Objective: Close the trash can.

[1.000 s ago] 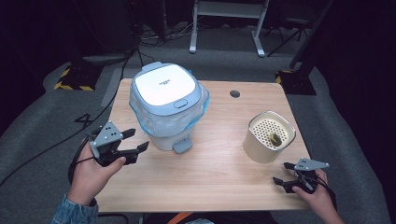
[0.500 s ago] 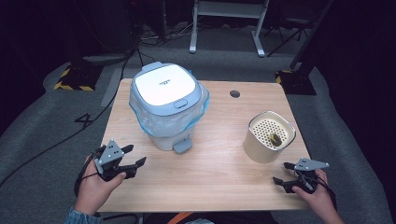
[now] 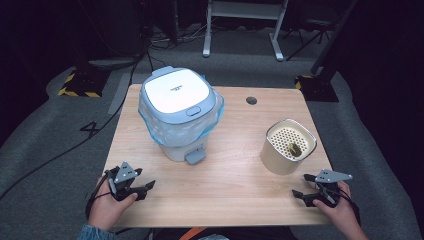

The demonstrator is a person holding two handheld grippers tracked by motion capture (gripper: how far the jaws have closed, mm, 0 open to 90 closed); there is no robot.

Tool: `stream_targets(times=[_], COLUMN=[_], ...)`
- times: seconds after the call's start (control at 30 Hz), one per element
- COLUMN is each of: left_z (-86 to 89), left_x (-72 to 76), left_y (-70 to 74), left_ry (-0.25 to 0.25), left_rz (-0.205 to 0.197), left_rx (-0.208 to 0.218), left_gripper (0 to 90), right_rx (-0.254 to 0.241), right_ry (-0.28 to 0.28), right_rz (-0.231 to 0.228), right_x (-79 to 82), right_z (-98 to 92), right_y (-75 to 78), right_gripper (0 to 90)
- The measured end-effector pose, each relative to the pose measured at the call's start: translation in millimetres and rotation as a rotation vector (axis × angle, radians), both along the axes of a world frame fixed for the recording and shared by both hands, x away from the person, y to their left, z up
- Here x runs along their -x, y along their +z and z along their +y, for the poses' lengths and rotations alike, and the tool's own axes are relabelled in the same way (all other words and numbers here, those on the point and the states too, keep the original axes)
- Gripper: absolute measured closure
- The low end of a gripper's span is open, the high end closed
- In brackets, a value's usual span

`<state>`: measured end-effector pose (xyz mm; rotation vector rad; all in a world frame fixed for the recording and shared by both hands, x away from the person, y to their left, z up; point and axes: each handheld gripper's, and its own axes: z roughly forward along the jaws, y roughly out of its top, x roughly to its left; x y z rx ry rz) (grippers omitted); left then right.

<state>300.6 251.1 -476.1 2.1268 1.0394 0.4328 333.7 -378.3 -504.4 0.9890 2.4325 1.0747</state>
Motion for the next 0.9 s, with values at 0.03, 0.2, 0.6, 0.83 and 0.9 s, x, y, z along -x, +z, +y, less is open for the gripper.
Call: stream_targets(times=[0.03,0.2,0.6,0.83,0.9], left_z=[-0.1,-1.6,-0.4,-1.4,-1.4], left_x=[-0.3,-0.7,-2.4,-4.1,-4.1], left_y=[-3.1,-15.4,-28.7,-29.1,-29.1], left_ry=[0.001,0.008,0.065,0.071,0.071], left_rz=[0.010,0.043,0.046,0.048,0.048], left_rx=[-0.004,-0.013,-0.026,-0.031,-0.031], left_gripper=[34.3,33.4,17.1,12.3,12.3], right_rx=[0.000,0.000,0.000,0.000,0.000], right_ry=[0.000,0.000,0.000,0.000,0.000], right_rz=[0.000,0.000,0.000,-0.001,0.000], right_x=[0.0,0.0,0.0,0.0,0.0], right_z=[0.0,0.0,0.0,0.0,0.0], right_y=[0.0,0.0,0.0,0.0,0.0], right_gripper=[16.0,15.9,15.9,15.9,15.9])
